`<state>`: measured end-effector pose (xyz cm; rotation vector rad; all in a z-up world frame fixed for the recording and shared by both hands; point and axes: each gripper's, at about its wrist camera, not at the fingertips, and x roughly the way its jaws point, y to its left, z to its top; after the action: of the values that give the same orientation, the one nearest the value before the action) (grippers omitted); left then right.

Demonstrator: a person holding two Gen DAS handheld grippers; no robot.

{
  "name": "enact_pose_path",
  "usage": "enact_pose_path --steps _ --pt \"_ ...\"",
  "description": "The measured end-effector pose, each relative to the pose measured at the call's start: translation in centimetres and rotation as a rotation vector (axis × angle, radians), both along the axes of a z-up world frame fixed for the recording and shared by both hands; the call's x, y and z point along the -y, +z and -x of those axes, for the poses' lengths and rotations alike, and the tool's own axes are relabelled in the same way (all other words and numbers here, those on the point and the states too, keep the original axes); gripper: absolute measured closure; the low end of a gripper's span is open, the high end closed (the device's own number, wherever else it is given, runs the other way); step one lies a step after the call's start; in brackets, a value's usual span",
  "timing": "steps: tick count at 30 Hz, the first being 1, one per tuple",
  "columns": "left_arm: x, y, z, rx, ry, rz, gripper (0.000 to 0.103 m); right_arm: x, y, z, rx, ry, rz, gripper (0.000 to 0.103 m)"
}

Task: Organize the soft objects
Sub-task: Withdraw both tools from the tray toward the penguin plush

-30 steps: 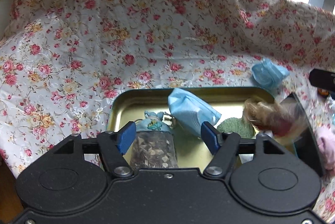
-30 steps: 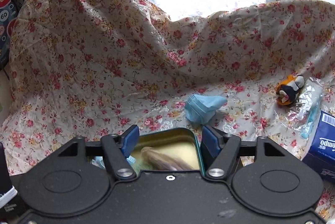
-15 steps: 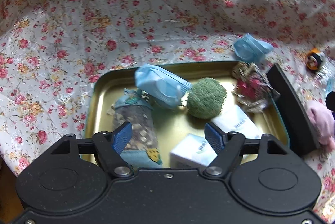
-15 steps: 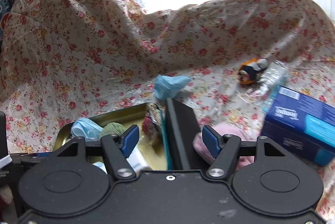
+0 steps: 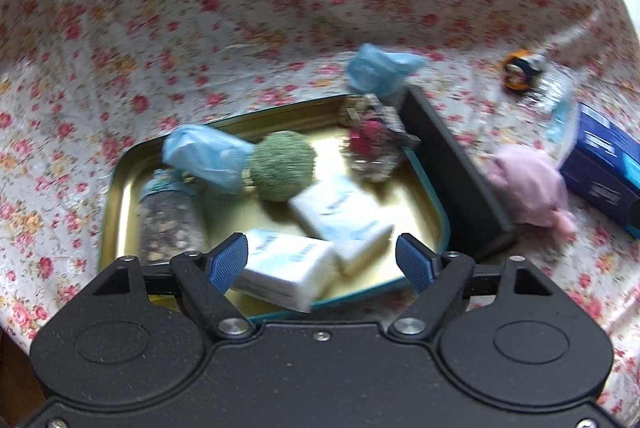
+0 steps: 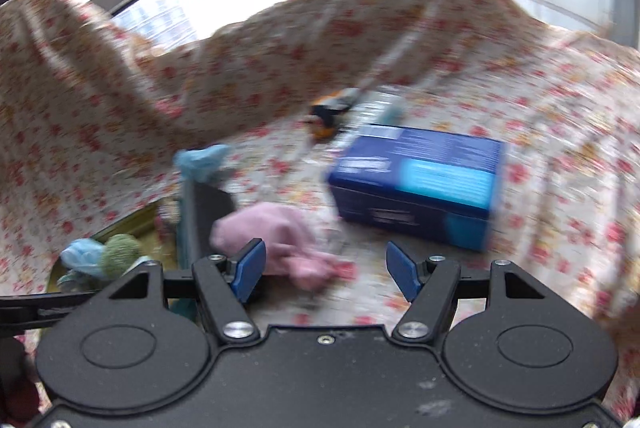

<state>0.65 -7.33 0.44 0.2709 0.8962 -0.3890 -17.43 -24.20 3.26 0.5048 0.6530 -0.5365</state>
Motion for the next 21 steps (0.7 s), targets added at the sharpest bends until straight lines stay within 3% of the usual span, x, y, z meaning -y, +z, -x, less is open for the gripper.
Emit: enact_pose_path --steps 10,21 --pt "6.0 0.7 4.1 0.007 -0.157 -0.001 0.024 5.9 -2.6 7.6 -0.03 -0.199 -0.043 0.037" --pt "12.8 1.8 6.8 0.05 -0.309 0.013 0.019 10.0 -3.1 9.9 -0.024 -0.281 -0.056 0.036"
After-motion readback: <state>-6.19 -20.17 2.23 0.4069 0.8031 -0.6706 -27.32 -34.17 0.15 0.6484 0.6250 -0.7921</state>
